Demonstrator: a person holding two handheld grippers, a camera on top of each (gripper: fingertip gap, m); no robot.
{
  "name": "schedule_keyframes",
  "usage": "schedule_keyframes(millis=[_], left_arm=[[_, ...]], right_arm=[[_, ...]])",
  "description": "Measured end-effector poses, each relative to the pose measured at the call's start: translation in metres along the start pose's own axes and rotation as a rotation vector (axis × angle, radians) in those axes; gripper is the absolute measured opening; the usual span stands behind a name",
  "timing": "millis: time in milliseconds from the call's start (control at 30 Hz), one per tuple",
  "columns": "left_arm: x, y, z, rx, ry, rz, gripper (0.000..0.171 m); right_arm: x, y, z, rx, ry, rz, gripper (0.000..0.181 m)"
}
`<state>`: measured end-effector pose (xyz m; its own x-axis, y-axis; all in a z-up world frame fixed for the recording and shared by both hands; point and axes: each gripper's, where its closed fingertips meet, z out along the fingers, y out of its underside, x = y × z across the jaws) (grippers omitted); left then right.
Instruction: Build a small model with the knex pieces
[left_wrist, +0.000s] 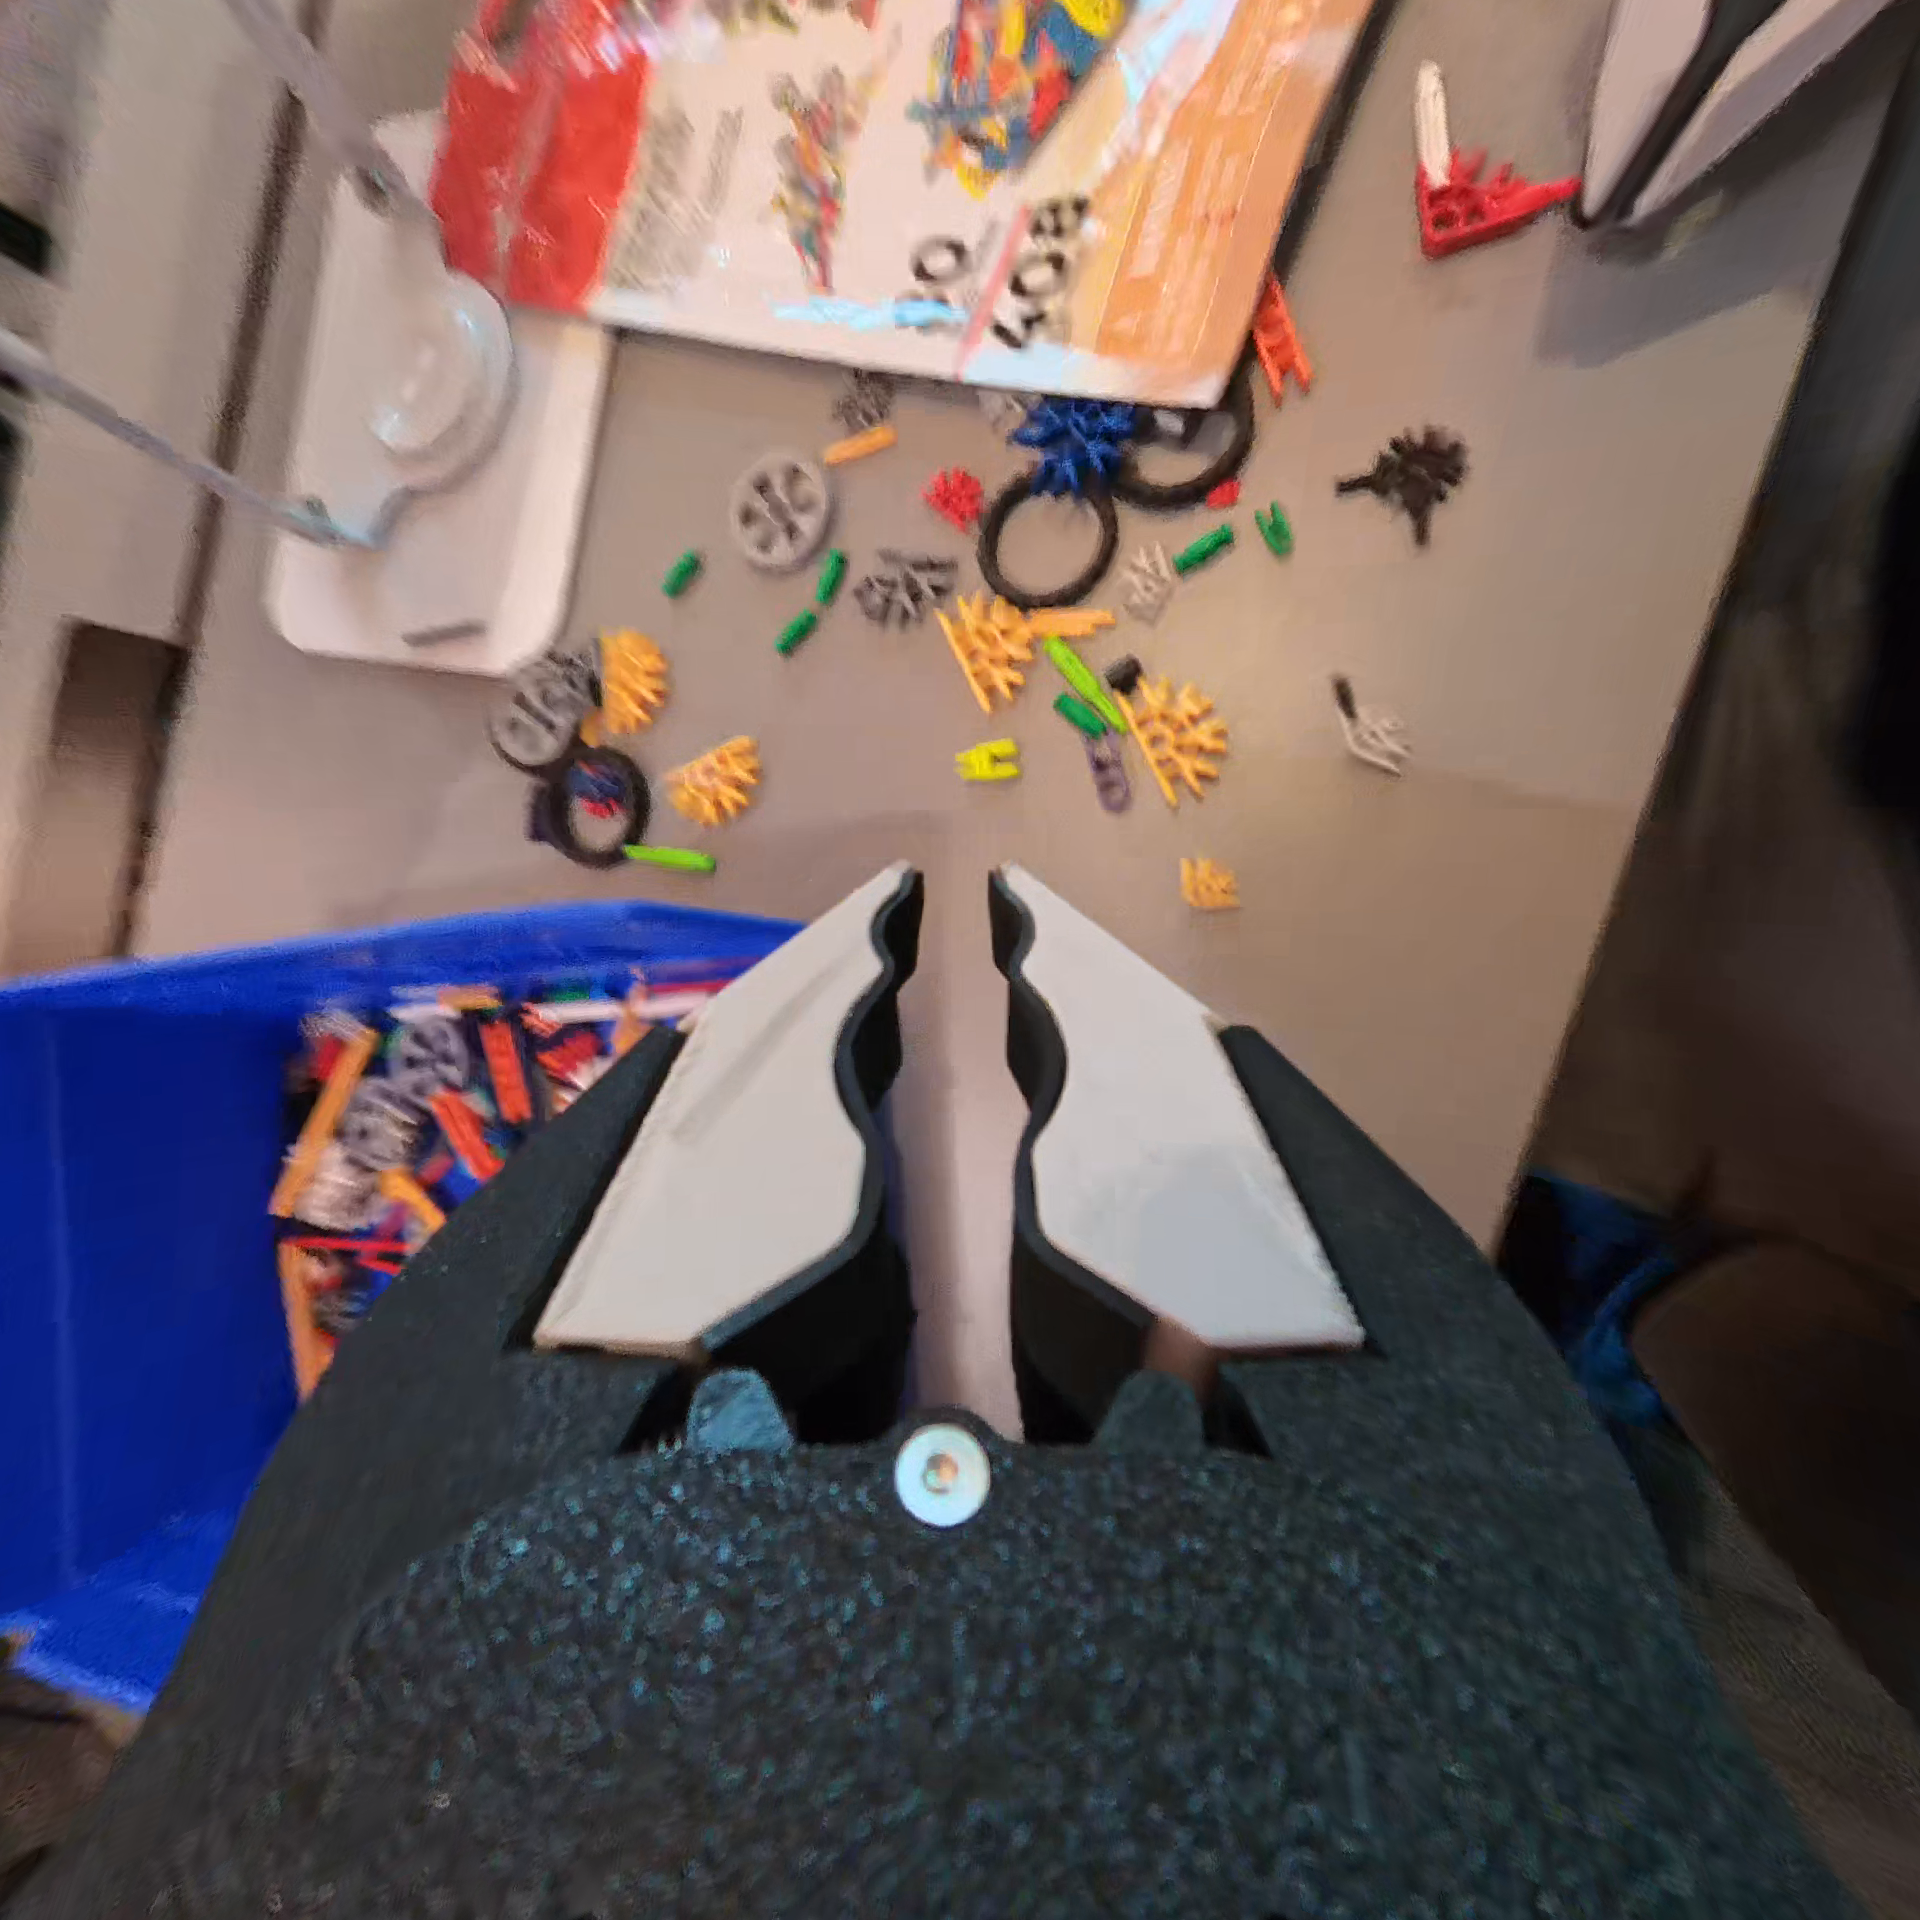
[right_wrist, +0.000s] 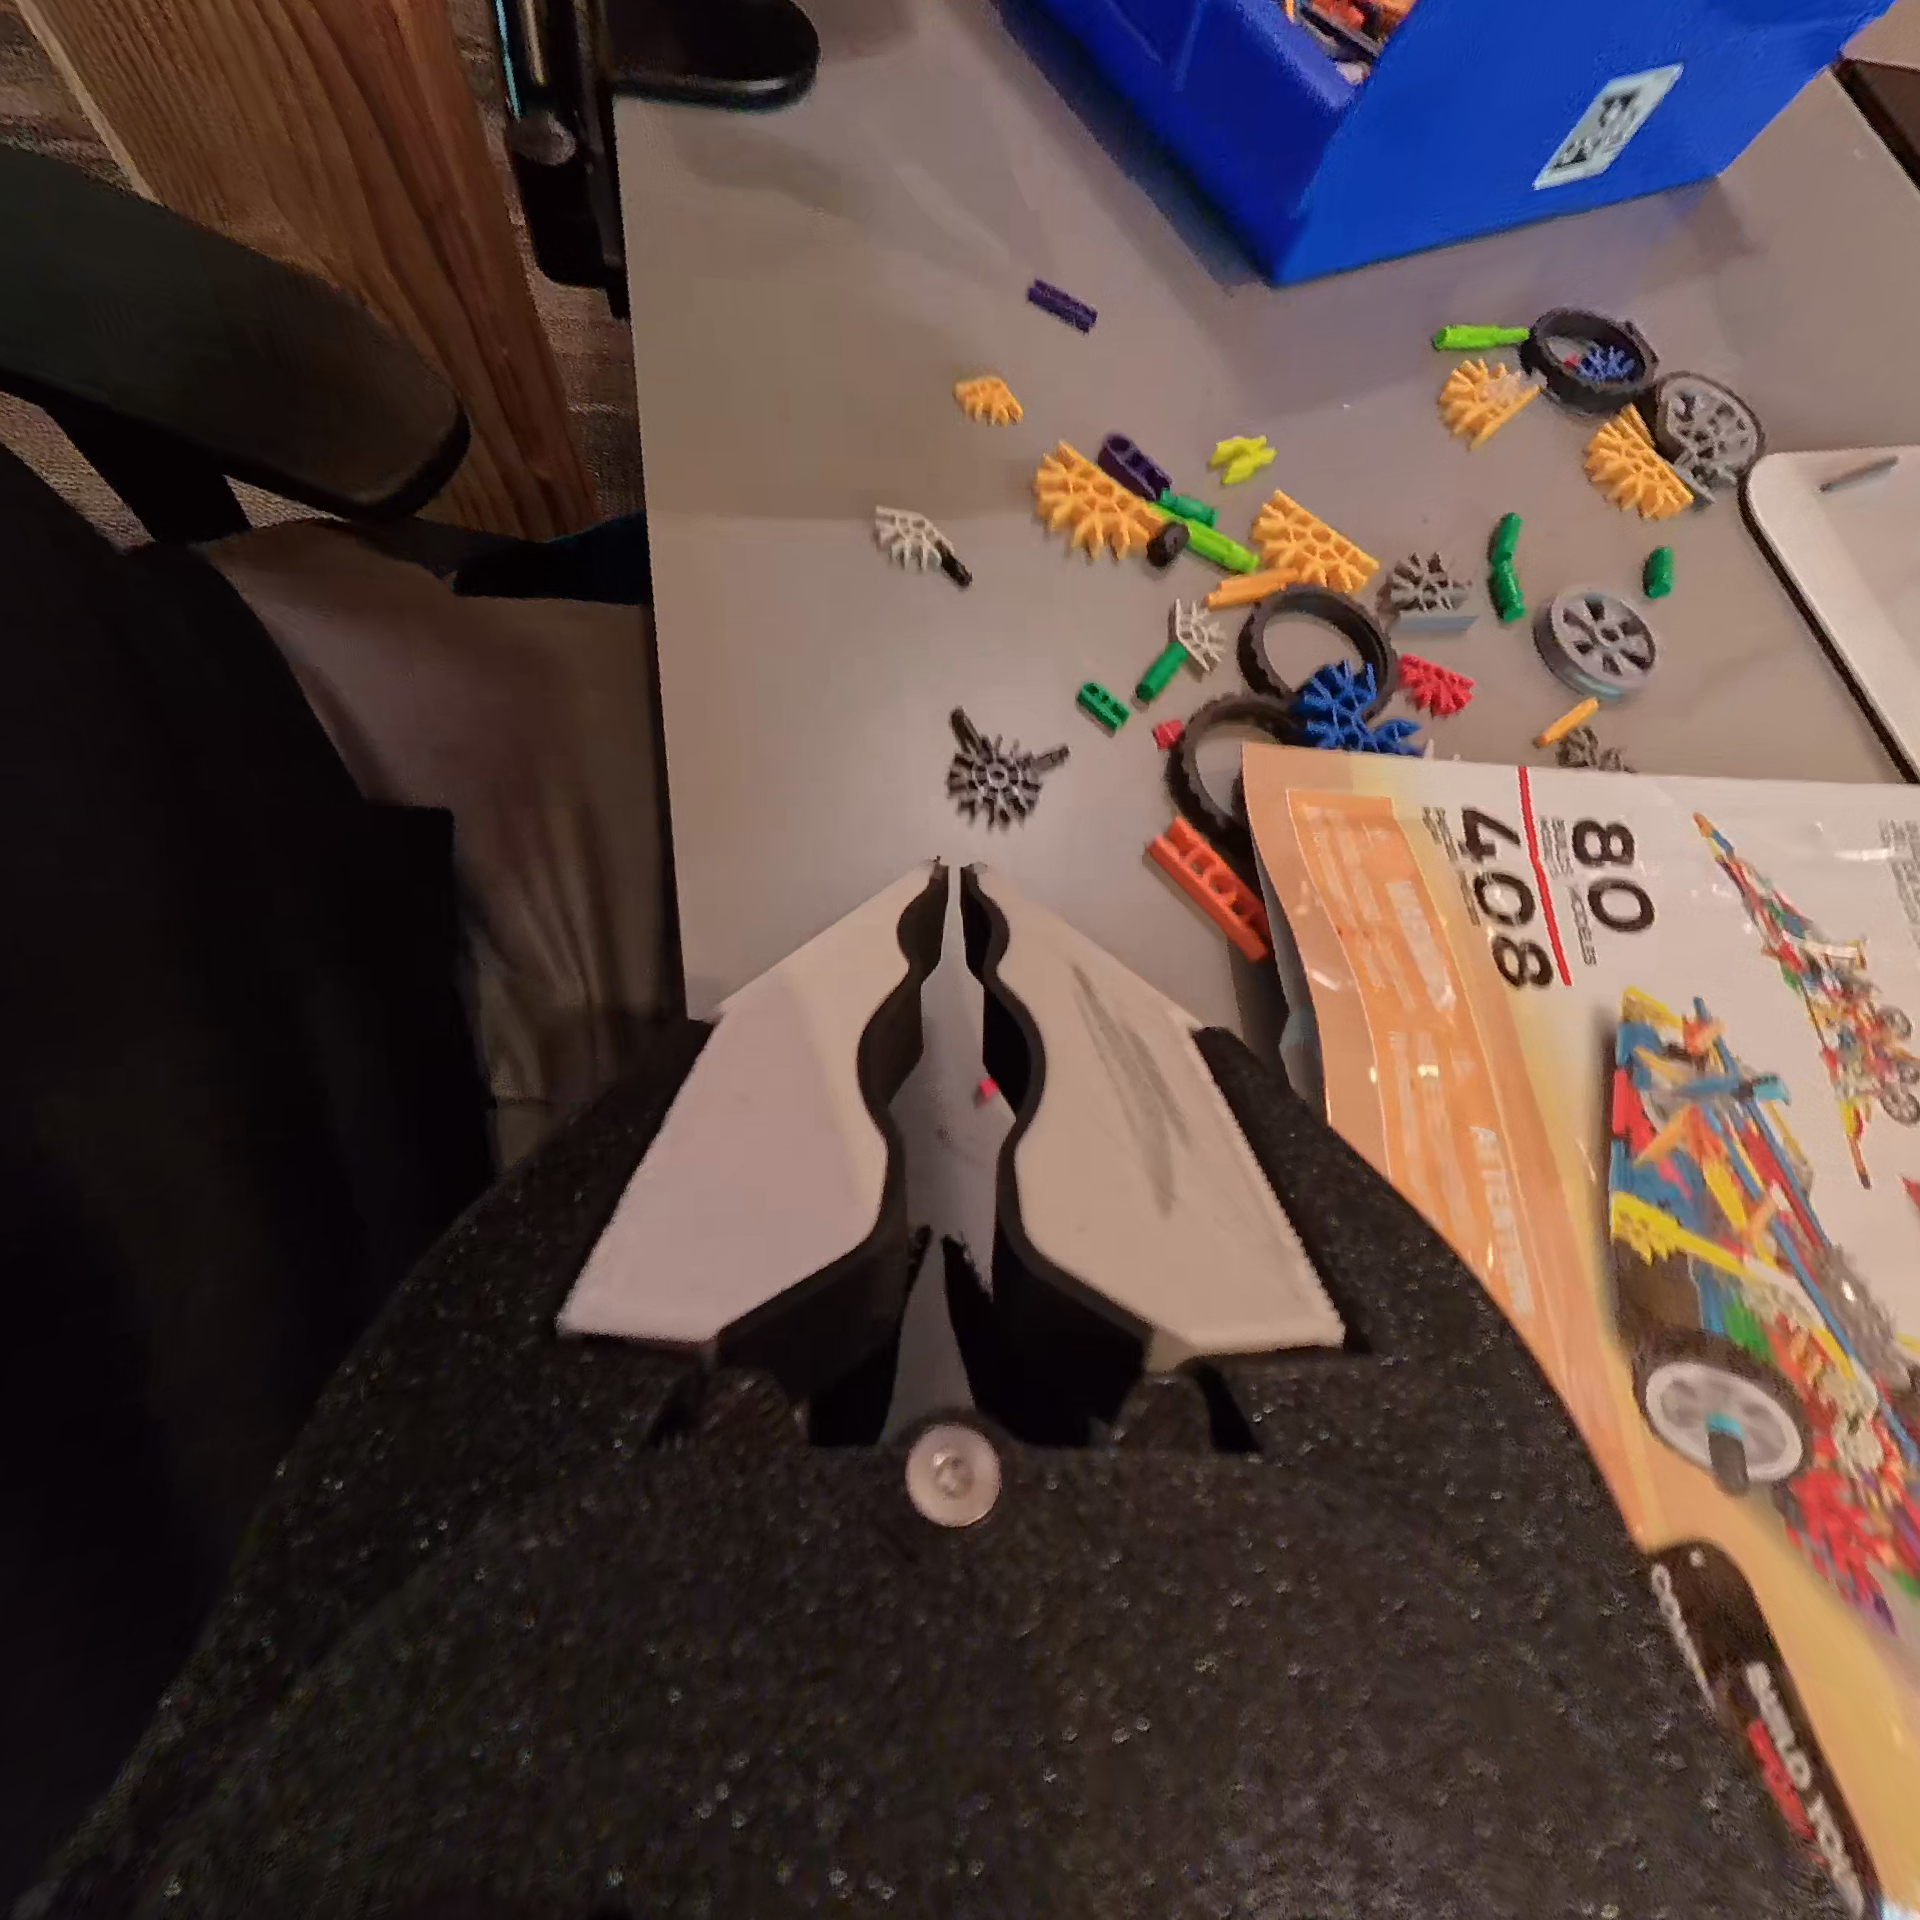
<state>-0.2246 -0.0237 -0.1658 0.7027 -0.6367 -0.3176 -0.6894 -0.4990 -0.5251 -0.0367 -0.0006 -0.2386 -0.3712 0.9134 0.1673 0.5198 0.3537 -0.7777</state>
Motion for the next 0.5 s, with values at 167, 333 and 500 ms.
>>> schedule_keyframes(millis=[167, 333, 500], left_arm=[[0.024, 0.027, 0.012, -0.144, 0.036, 0.084, 0.010], [-0.029, 0.044, -0.012, -0.157, -0.101, 0.031, 0.008], [-0.082, 0.083, -0.008, -0.262, -0.056, -0.004, 0.004]], right_arm=[[0.001, -0.023, 0.014, -0.006, -0.018, -0.064, 0.001], [0.001, -0.021, 0.020, -0.036, -0.036, -0.077, 0.002], [0.004, -0.021, 0.020, -0.024, -0.032, -0.037, 0.001]])
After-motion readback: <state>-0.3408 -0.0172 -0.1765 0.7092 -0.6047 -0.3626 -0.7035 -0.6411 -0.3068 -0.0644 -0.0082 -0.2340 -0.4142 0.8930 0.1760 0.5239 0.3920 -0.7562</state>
